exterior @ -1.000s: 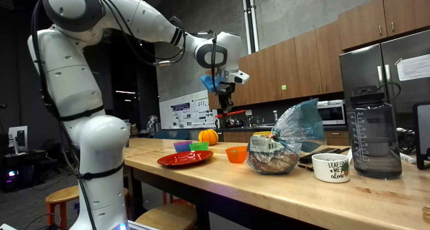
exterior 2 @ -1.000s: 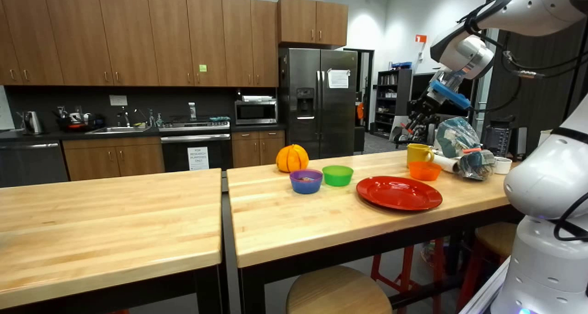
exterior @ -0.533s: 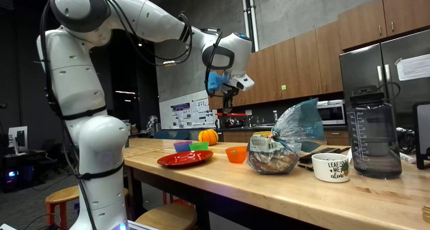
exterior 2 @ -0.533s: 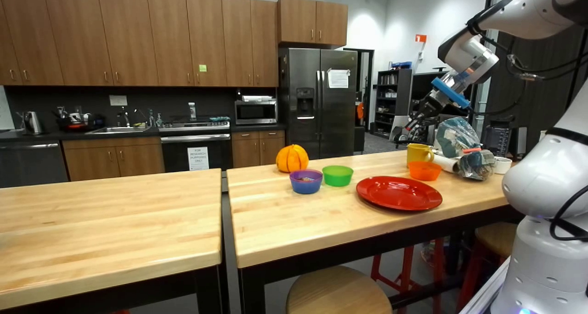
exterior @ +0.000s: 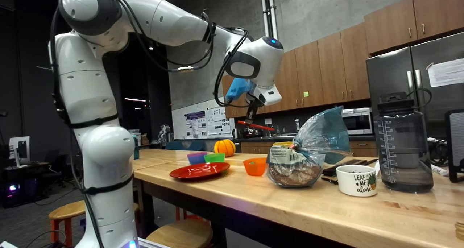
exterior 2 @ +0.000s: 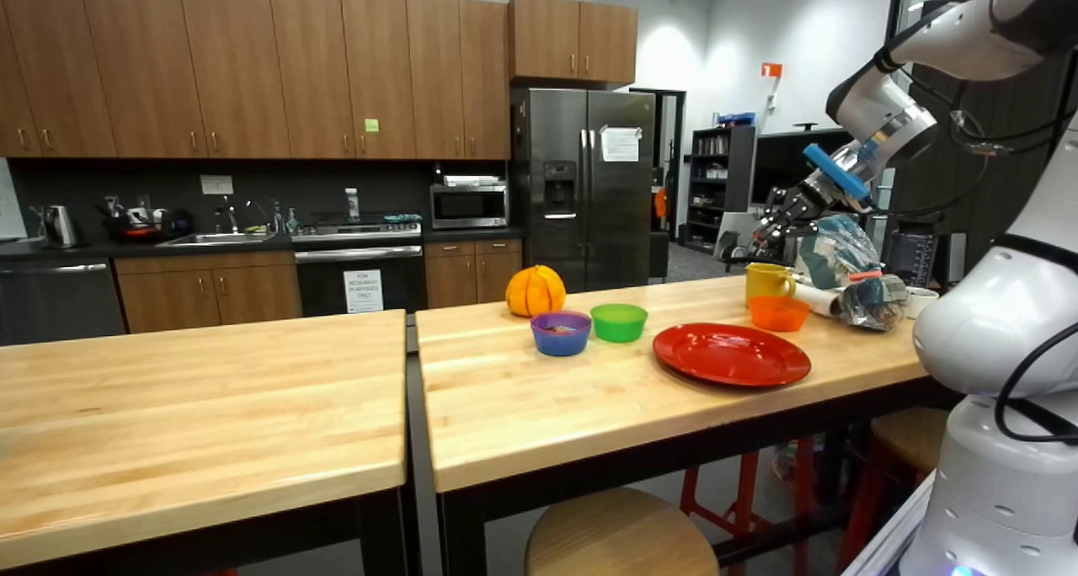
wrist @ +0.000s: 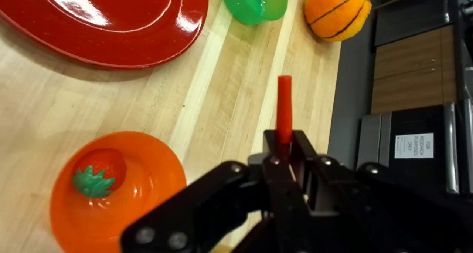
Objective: Put the orange pen inside the orange cup and she is now using grade 5
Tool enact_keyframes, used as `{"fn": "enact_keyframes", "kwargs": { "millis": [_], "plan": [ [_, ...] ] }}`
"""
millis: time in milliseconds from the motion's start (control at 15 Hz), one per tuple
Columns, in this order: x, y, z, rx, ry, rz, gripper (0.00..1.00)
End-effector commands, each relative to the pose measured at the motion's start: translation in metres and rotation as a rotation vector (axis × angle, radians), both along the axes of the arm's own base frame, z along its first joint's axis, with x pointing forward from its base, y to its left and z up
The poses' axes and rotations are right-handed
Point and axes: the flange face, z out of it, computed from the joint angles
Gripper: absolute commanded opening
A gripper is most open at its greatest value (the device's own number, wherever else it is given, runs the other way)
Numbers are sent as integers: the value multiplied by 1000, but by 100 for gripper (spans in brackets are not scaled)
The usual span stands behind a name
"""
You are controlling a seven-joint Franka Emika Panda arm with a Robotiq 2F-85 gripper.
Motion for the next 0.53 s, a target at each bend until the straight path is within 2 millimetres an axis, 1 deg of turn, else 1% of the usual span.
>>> {"fn": "enact_keyframes", "kwargs": {
  "millis": [0, 200, 467],
  "plan": [
    [-17, -13, 7, 98, 3, -80, 3],
    [-21, -16, 4, 150, -12, -94, 3],
    [-11, -18, -7, 210, -51, -106, 3]
  ]
}}
